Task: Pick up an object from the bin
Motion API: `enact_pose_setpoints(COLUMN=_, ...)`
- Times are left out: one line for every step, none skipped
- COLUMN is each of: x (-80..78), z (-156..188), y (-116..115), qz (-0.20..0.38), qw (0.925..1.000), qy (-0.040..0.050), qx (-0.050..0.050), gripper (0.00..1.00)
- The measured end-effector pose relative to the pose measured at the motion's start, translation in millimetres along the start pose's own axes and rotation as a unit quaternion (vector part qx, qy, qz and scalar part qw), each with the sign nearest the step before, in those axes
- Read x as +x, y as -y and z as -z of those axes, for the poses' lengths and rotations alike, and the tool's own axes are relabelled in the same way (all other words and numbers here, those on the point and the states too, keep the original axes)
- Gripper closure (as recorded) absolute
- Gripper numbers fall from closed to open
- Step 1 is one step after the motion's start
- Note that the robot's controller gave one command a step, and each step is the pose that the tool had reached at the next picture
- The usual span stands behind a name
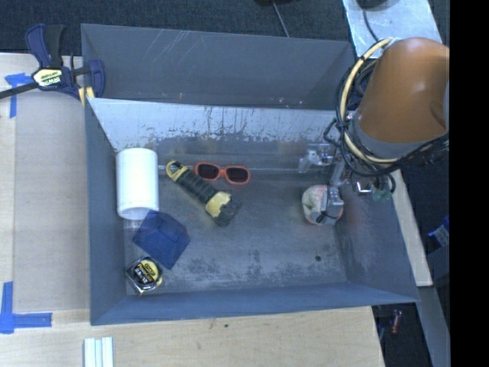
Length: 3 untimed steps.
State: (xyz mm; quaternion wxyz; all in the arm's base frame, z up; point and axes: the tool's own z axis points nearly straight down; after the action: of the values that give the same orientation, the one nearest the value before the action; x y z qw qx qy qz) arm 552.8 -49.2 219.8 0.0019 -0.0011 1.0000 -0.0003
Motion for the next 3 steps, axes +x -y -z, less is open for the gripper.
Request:
enact_pose_setpoints(x=0.0, z=0.0, y=0.0, qz=0.000, qw=1.0000, qy=0.0000, qx=0.000, gripper=0.00)
enact_pose_setpoints(x=-9.8, z=-57.1, y=22.9, qz=0.093, qw=0.9957, qy=0.0019, qx=0.001, gripper=0.00)
enact_pose_setpoints(x=-19.3, z=-65.6, y=37.8, qz=0.098, qw=0.9952, qy=0.0033, qx=0.001, gripper=0.00)
